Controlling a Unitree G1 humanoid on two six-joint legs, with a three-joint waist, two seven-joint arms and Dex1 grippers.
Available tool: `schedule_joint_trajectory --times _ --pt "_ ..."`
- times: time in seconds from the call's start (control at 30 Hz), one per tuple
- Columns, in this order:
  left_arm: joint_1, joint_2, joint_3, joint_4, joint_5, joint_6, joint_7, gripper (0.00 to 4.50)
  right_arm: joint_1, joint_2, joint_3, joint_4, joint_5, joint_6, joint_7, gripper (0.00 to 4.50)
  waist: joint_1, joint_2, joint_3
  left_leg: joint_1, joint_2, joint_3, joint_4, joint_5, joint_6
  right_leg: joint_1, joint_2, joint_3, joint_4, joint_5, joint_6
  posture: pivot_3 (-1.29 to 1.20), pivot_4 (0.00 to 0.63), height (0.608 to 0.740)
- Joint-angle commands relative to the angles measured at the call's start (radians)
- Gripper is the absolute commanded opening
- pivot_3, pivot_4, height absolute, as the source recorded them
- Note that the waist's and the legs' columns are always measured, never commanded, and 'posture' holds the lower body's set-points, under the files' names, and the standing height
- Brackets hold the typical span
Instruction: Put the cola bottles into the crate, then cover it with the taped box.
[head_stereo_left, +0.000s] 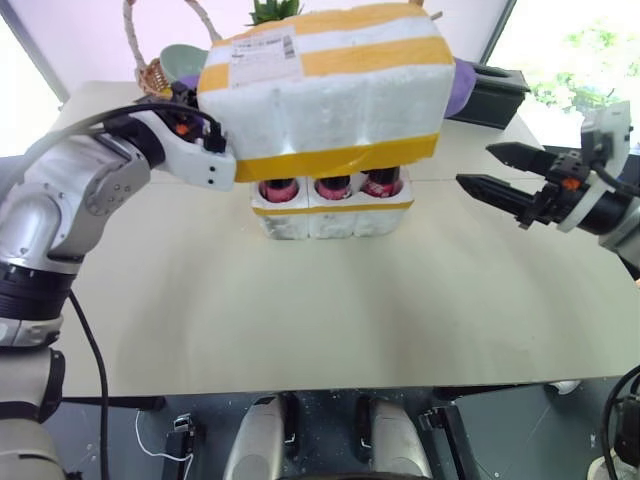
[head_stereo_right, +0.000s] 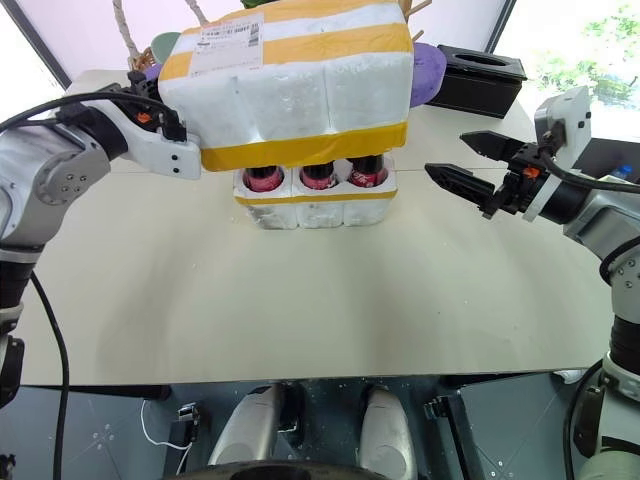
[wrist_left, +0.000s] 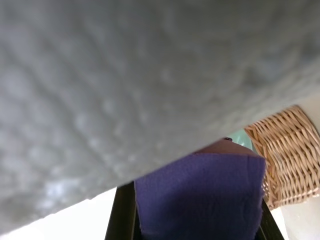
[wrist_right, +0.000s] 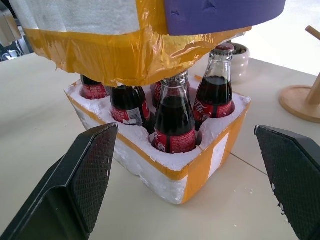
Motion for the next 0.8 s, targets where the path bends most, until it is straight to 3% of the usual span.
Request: schedule_joint_trajectory --times 0.03,0.47,0.6,0.8 --pt "-0.023 -0.013 -0.035 0.008 0.057 0.011 -0.021 0.37 -0.012 0.004 -0.032 -0.010 0.018 -0.013 -0.004 4.50 0.000 0.000 0.000 0.000 0.000 0.000 0.000 0.000 0.000 0.000 0.000 0.000 0.000 0.000 0.000 0.00 0.150 0.736" --pt "-0.146 -0.089 -0.079 0.183 0.077 -0.008 0.052 0.37 -0.002 0.021 -0.046 -0.013 0.026 -0.020 -0.027 4.50 0.001 0.000 0.000 0.000 0.000 0.000 0.000 0.000 0.000 0.001 0.000 0.000 0.000 0.000 0.000 0.00 0.150 0.736" --pt "-0.123 -0.107 -0.049 0.149 -0.003 -0.021 0.041 0.37 -0.006 0.017 -0.050 -0.010 0.029 -0.016 -0.030 4.50 0.000 0.000 0.000 0.000 0.000 0.000 0.000 0.000 0.000 0.001 0.000 0.000 0.000 0.000 0.000 0.00 0.150 0.736" --pt "-0.099 -0.046 0.005 0.036 -0.039 0.012 -0.024 0.37 -0.004 0.018 -0.048 -0.010 0.029 -0.018 -0.027 4.50 -0.001 0.000 0.000 0.000 0.000 0.000 0.000 0.000 -0.001 0.000 0.000 0.000 0.000 0.000 0.000 0.00 0.150 0.736"
